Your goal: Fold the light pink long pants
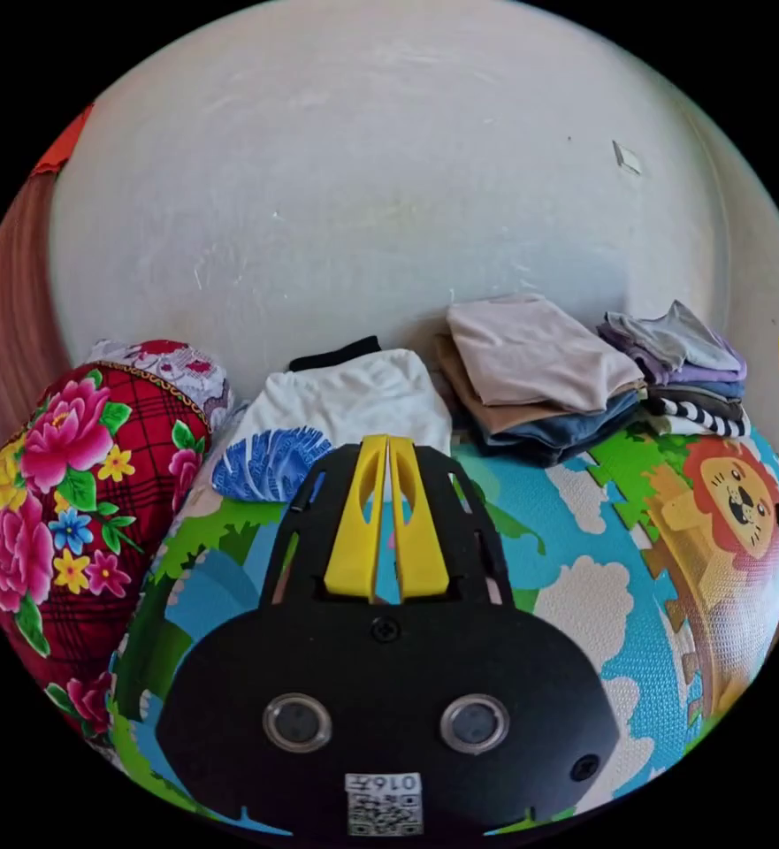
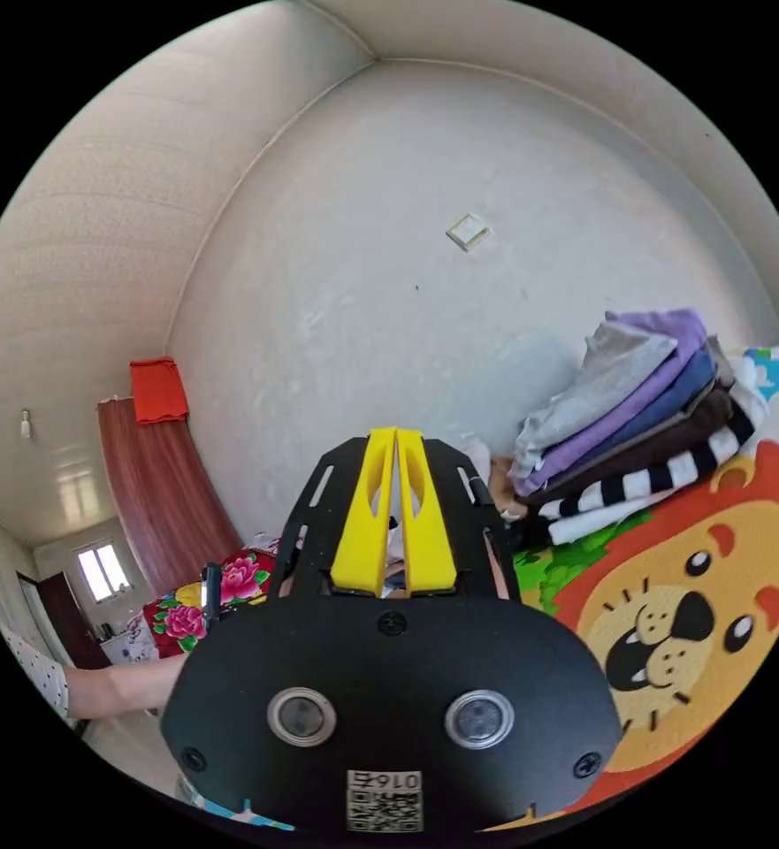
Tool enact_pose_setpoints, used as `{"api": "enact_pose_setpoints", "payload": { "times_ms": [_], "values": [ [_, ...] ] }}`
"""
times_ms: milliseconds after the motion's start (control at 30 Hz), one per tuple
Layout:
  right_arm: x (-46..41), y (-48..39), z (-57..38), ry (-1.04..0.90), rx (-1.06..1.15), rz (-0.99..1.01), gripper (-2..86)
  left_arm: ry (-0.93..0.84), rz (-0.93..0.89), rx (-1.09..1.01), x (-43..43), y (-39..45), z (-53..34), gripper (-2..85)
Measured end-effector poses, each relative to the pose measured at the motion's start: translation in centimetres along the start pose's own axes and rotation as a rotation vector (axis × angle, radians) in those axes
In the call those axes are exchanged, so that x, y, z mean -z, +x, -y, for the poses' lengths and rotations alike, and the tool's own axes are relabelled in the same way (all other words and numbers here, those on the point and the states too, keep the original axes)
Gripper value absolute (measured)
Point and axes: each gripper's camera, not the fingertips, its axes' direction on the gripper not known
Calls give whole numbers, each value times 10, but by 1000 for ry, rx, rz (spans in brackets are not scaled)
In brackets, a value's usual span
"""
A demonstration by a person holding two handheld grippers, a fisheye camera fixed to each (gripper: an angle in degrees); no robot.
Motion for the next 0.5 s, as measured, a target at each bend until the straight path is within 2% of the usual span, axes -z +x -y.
{"api": "enact_pose_setpoints", "payload": {
  "times_ms": [67, 167, 267, 500],
  "values": [
    [-25, 11, -32, -126, 33, 55, 1, -84, -74, 13, -19, -12, -5, 11],
    [-43, 24, -47, -280, 26, 40, 1, -96, -118, -28, -34, -6, -7, 32],
    [-45, 31, -45, -293, 65, 138, 1, -40, -132, -73, -43, 13, -6, 52],
    [-49, 41, -53, -309, 27, 141, 1, 24, -127, -118, -56, 51, -1, 79]
  ]
}}
